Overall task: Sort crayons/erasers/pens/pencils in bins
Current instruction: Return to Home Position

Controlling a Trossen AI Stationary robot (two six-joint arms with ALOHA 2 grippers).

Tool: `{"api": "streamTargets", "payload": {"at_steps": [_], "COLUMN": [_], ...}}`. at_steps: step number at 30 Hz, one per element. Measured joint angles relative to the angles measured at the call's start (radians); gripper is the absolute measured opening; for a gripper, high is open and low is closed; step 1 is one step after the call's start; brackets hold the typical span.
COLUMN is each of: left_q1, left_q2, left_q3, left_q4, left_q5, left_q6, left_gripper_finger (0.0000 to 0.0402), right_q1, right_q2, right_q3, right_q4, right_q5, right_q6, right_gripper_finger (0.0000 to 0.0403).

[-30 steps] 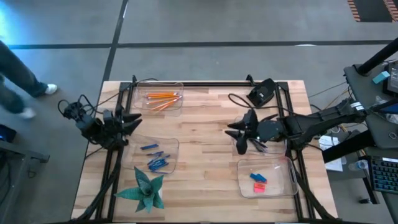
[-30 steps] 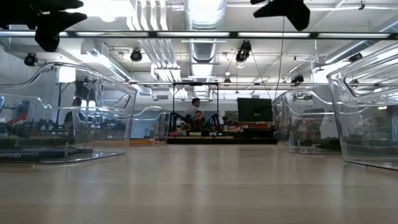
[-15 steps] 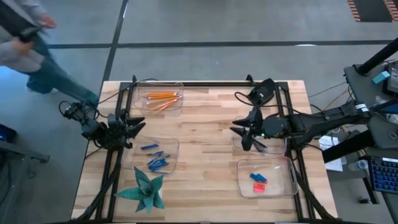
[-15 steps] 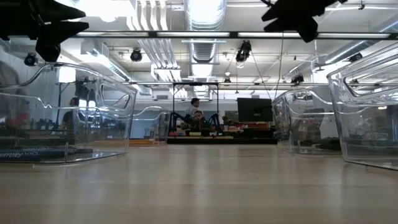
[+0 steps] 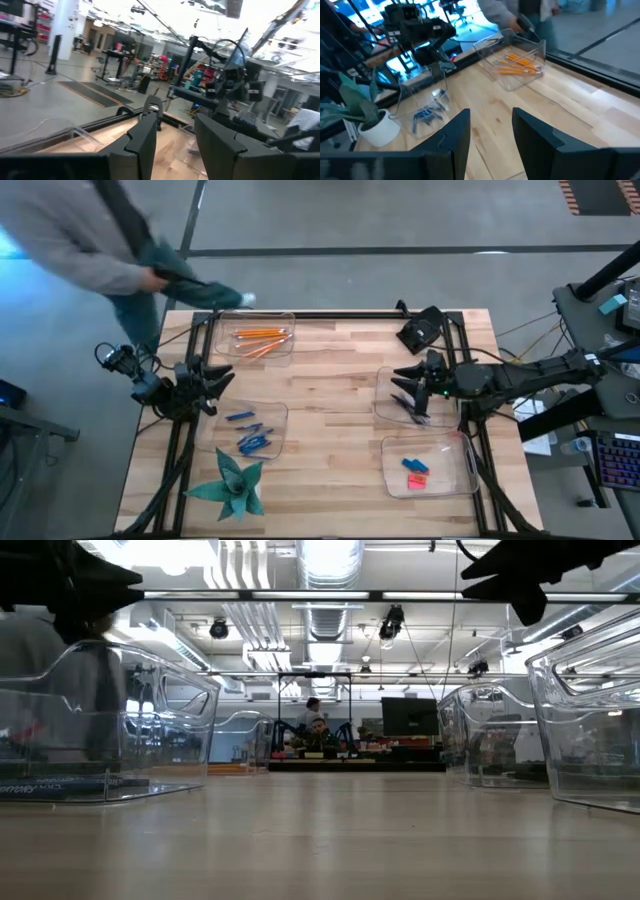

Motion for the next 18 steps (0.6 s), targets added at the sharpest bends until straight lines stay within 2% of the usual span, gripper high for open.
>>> {"api": "streamTargets", "payload": {"at_steps": [8,18], "left_q1": [0.000,0.000], "left_q2": [0.000,0.000], "left_q3": [-0.031,-0.061], "left_q4": [0.018,0.068], "left_q5": [-0.070,-0.088], "left_q6": [-0.002,0.000], "left_gripper_finger": [0.0121,0.0121], "right_q1": [0.000,0.000], "right_q2": [-0.130,-0.258], "right_q3": [-0.140,-0.283], "right_q4": [0.078,0.160], "right_q5": [0.000,0.011], "right_q6": [0.009,0.037], "right_gripper_finger": [0.0137,0.0137]}}
